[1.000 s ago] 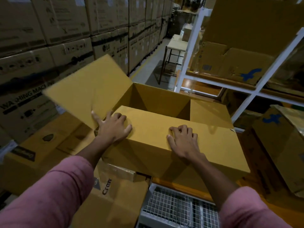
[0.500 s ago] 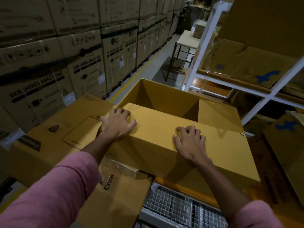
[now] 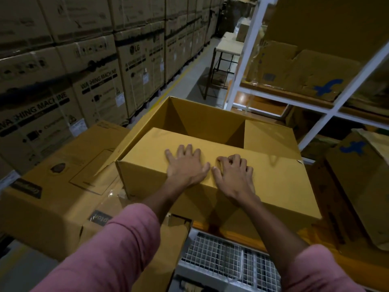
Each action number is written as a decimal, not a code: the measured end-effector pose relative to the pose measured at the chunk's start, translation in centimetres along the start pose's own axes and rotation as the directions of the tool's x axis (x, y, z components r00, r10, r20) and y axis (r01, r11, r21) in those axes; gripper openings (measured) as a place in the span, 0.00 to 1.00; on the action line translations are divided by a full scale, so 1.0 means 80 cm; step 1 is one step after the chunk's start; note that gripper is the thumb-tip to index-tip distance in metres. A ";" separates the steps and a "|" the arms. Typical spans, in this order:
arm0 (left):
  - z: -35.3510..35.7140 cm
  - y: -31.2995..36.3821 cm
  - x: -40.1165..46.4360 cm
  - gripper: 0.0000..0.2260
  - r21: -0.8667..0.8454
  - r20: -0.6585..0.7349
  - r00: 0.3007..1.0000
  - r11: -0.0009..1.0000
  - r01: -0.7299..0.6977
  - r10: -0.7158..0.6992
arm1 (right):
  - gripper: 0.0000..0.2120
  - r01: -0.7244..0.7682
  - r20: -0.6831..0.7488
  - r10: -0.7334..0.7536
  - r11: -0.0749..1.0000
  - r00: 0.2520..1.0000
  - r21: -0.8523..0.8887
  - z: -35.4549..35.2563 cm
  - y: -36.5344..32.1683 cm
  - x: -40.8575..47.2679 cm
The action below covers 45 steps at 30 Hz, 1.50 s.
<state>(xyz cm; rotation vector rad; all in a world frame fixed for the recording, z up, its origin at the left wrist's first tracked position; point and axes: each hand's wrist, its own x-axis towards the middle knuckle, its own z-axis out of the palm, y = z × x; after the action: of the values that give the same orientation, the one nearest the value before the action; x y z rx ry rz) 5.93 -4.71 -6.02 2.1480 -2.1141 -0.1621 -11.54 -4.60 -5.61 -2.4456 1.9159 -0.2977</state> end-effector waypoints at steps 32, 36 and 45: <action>0.008 -0.024 -0.024 0.32 -0.037 -0.003 0.995 0.995 -0.097 0.097 | 0.33 -0.316 0.130 0.319 0.948 0.939 -0.045 -0.025 0.139 -0.058; 0.011 -0.024 -0.030 0.32 -0.034 -0.002 0.996 0.995 -0.091 0.091 | 0.33 -0.312 0.127 0.317 0.948 0.940 -0.055 -0.025 0.137 -0.066; 0.009 -0.012 -0.037 0.32 -0.032 -0.025 0.999 0.999 -0.043 0.042 | 0.34 -0.228 0.173 0.229 0.973 0.958 -0.024 -0.028 0.124 -0.044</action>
<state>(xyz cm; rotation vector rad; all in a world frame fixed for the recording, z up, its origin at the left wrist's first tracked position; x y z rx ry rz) 6.68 -1.71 -6.94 2.0746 -2.1273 -0.1636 -22.26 -3.42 -5.19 -2.1402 2.0929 -0.0698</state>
